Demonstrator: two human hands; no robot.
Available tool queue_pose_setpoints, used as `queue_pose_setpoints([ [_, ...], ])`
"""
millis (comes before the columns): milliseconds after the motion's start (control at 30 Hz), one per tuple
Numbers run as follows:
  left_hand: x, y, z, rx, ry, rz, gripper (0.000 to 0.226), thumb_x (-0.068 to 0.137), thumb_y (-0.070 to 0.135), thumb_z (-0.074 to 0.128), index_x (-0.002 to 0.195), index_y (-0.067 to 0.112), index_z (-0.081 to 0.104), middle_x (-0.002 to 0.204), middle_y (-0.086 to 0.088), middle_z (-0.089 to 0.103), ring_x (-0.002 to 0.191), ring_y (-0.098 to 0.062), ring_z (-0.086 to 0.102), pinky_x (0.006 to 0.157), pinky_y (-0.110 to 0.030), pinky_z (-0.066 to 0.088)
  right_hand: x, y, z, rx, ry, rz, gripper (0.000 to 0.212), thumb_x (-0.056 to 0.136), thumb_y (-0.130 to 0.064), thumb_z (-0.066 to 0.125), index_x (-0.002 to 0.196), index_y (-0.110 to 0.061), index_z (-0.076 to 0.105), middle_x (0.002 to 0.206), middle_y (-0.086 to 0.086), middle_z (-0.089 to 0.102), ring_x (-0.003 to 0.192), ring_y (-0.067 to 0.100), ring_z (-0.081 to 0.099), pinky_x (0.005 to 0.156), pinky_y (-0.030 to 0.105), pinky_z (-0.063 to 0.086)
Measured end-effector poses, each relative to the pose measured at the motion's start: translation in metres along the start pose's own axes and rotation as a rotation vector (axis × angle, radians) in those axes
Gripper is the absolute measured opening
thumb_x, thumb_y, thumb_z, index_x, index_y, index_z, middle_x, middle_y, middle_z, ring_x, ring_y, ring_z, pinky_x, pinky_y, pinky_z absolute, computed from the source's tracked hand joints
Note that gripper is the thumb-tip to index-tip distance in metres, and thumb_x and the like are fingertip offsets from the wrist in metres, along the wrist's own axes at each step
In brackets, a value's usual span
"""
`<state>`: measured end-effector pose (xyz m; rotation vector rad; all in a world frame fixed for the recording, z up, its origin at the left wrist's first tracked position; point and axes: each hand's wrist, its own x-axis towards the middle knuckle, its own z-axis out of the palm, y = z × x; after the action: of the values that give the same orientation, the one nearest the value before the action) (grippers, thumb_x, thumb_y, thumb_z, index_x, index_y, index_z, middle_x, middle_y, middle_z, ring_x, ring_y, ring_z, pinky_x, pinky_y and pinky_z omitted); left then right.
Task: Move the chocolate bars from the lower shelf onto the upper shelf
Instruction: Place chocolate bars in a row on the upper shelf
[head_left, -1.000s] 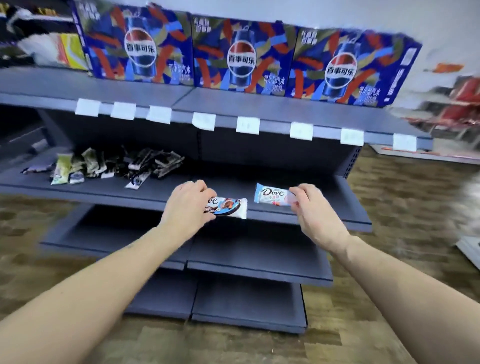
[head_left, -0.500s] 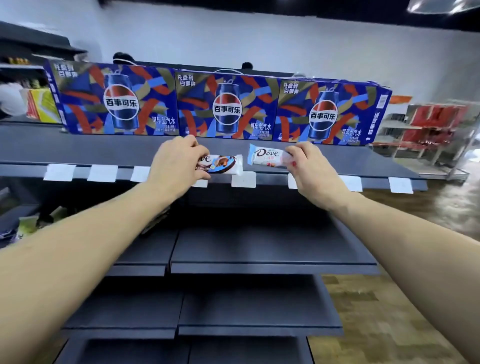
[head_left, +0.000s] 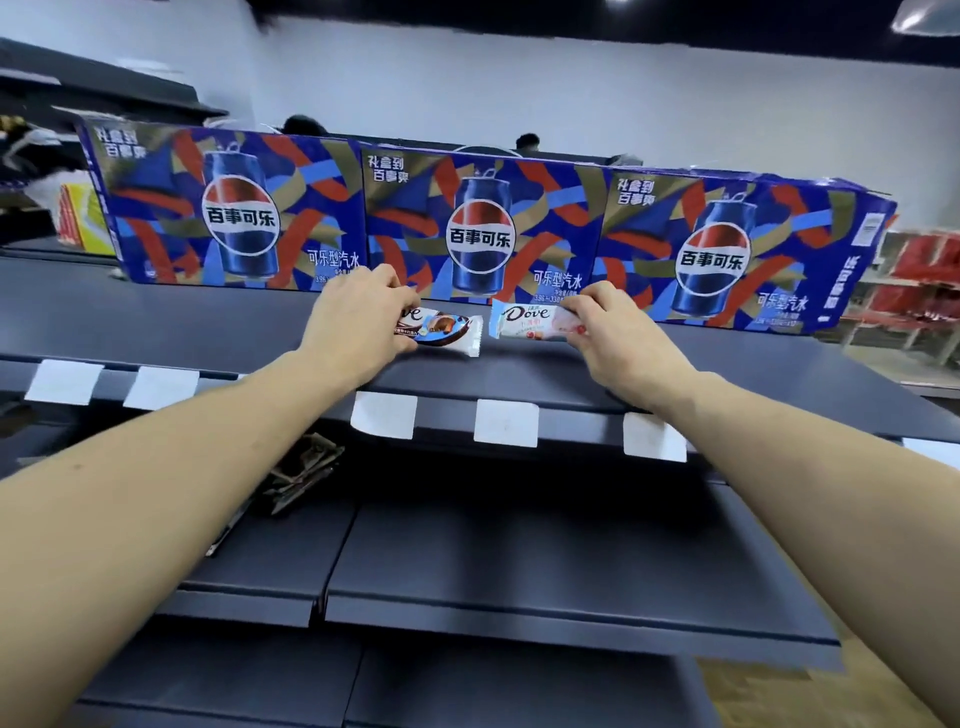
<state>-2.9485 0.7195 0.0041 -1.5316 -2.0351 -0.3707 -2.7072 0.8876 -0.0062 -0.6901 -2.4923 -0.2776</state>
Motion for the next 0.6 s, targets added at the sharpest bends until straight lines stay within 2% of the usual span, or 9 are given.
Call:
queue_pose_setpoints([
  [200, 0.030, -0.021, 0.027, -0.006, -0.013, 0.002, 0.045, 0.077, 0.040, 0.075, 0.117, 0.022, 0.064, 0.107, -0.003, 0.057, 0.096, -0.025, 0.053, 0.080, -0.038, 0.042, 0.031, 0.006, 0.022, -0.002, -0.044, 0.026, 0.035, 0.098, -0.021, 0.053, 0.131, -0.009, 0.050, 0.123, 0.009, 0.048, 0.108, 0.030, 0.048, 0.093, 0.041, 0.043],
  [400, 0.063, -0.044, 0.055, -0.018, -0.060, 0.003, 0.045, 0.079, 0.035, 0.071, 0.121, 0.023, 0.061, 0.112, -0.002, 0.055, 0.100, -0.023, 0.051, 0.083, -0.035, 0.042, 0.060, 0.006, 0.046, -0.020, -0.091, 0.075, 0.038, 0.099, -0.023, 0.053, 0.134, -0.012, 0.049, 0.124, 0.006, 0.049, 0.113, 0.026, 0.047, 0.095, 0.035, 0.041],
  [600, 0.093, -0.057, 0.078, 0.005, -0.100, 0.012, 0.045, 0.080, 0.033, 0.069, 0.121, 0.019, 0.058, 0.115, -0.003, 0.052, 0.106, -0.023, 0.050, 0.083, -0.037, 0.046, 0.086, 0.007, 0.060, -0.081, -0.097, 0.131, 0.036, 0.096, -0.030, 0.058, 0.129, -0.016, 0.054, 0.119, 0.003, 0.053, 0.109, 0.027, 0.050, 0.085, 0.041, 0.048],
])
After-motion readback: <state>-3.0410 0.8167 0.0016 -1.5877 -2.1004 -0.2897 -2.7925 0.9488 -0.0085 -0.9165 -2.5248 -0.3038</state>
